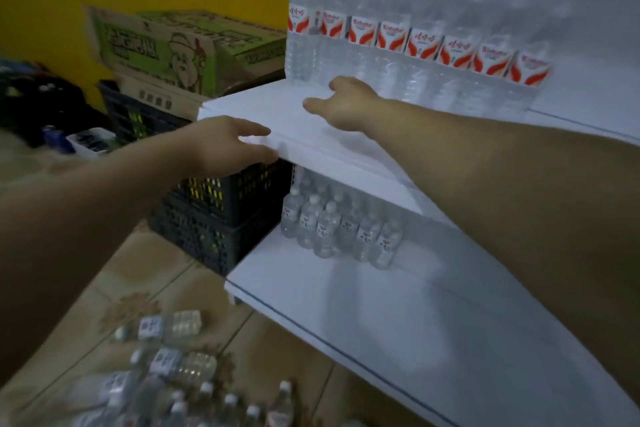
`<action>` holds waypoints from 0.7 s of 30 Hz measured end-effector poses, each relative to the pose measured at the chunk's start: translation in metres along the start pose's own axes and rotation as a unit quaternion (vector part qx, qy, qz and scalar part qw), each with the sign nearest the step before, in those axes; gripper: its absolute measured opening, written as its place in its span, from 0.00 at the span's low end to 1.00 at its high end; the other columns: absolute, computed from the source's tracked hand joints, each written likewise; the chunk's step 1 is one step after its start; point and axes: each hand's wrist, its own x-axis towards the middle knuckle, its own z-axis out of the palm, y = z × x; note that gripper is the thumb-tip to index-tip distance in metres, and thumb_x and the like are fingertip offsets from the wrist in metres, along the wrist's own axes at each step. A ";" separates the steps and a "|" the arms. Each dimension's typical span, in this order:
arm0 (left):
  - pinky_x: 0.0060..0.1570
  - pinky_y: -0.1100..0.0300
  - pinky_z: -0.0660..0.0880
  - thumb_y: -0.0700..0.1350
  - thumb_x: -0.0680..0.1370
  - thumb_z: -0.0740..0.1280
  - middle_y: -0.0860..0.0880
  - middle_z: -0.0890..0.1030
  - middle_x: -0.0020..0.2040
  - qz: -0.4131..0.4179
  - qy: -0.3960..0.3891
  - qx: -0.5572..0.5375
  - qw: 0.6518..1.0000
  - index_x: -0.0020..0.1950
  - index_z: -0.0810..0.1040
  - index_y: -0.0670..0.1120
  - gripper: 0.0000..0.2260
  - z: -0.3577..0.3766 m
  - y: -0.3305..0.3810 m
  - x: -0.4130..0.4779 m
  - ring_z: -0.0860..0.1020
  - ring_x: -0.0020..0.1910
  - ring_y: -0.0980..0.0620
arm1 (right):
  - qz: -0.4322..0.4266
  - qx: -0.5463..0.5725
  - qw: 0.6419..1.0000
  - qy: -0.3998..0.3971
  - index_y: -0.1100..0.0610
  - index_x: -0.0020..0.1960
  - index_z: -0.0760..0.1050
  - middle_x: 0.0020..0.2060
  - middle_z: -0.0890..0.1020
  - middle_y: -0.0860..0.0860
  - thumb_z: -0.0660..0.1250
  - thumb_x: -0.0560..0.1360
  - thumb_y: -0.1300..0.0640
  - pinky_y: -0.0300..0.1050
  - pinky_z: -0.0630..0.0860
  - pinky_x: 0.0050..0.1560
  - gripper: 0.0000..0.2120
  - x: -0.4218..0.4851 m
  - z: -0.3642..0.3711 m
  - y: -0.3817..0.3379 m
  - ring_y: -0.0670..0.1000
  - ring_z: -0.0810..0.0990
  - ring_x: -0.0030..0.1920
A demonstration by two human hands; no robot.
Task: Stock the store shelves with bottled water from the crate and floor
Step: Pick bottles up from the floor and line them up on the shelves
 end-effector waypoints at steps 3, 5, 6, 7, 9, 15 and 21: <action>0.67 0.53 0.62 0.61 0.77 0.63 0.50 0.63 0.76 -0.031 -0.019 0.021 0.999 0.76 0.63 0.55 0.29 0.011 -0.006 -0.065 0.64 0.73 0.46 | -0.028 -0.015 0.999 -0.016 0.61 0.78 0.54 0.76 0.61 0.56 0.60 0.78 0.38 0.46 0.65 0.63 0.39 -0.052 0.007 -0.015 0.58 0.65 0.72; 0.69 0.50 0.63 0.62 0.76 0.63 0.50 0.63 0.76 -0.060 -0.021 0.021 0.998 0.76 0.63 0.56 0.29 0.023 -0.012 -0.113 0.64 0.73 0.46 | -0.044 -0.011 0.999 -0.027 0.61 0.78 0.55 0.76 0.61 0.57 0.61 0.78 0.38 0.47 0.66 0.64 0.39 -0.086 0.015 -0.028 0.58 0.66 0.71; 0.68 0.51 0.63 0.62 0.76 0.63 0.50 0.64 0.76 -0.074 -0.018 0.022 0.997 0.75 0.63 0.55 0.29 0.029 -0.016 -0.138 0.64 0.73 0.46 | -0.052 -0.009 0.998 -0.030 0.61 0.77 0.56 0.75 0.63 0.57 0.61 0.78 0.38 0.46 0.66 0.63 0.38 -0.104 0.020 -0.036 0.59 0.66 0.71; 0.67 0.53 0.63 0.62 0.77 0.63 0.49 0.64 0.75 -0.085 -0.012 0.027 0.996 0.75 0.64 0.55 0.29 0.036 -0.019 -0.164 0.65 0.72 0.46 | -0.062 -0.008 0.998 -0.031 0.61 0.77 0.57 0.74 0.64 0.58 0.62 0.78 0.38 0.45 0.67 0.61 0.38 -0.121 0.026 -0.045 0.59 0.67 0.70; 0.66 0.55 0.63 0.60 0.77 0.64 0.48 0.66 0.75 -0.109 0.005 0.034 0.993 0.75 0.65 0.52 0.28 0.048 -0.029 -0.214 0.65 0.72 0.46 | -0.083 -0.001 0.996 -0.042 0.62 0.76 0.59 0.72 0.67 0.59 0.62 0.77 0.38 0.44 0.67 0.57 0.38 -0.153 0.041 -0.065 0.59 0.70 0.67; 0.68 0.52 0.62 0.59 0.76 0.66 0.47 0.65 0.75 -0.239 0.022 -0.005 0.971 0.74 0.65 0.55 0.28 0.072 -0.076 -0.353 0.64 0.72 0.45 | -0.163 0.030 0.977 -0.137 0.61 0.78 0.55 0.73 0.65 0.58 0.61 0.78 0.38 0.49 0.70 0.63 0.39 -0.244 0.099 -0.137 0.60 0.69 0.69; 0.70 0.51 0.61 0.62 0.75 0.65 0.48 0.66 0.75 -0.359 0.021 -0.023 0.933 0.74 0.65 0.57 0.29 0.102 -0.133 -0.449 0.65 0.72 0.46 | -0.229 0.059 0.946 -0.223 0.57 0.77 0.59 0.74 0.66 0.56 0.65 0.77 0.39 0.45 0.68 0.60 0.36 -0.311 0.187 -0.199 0.59 0.69 0.70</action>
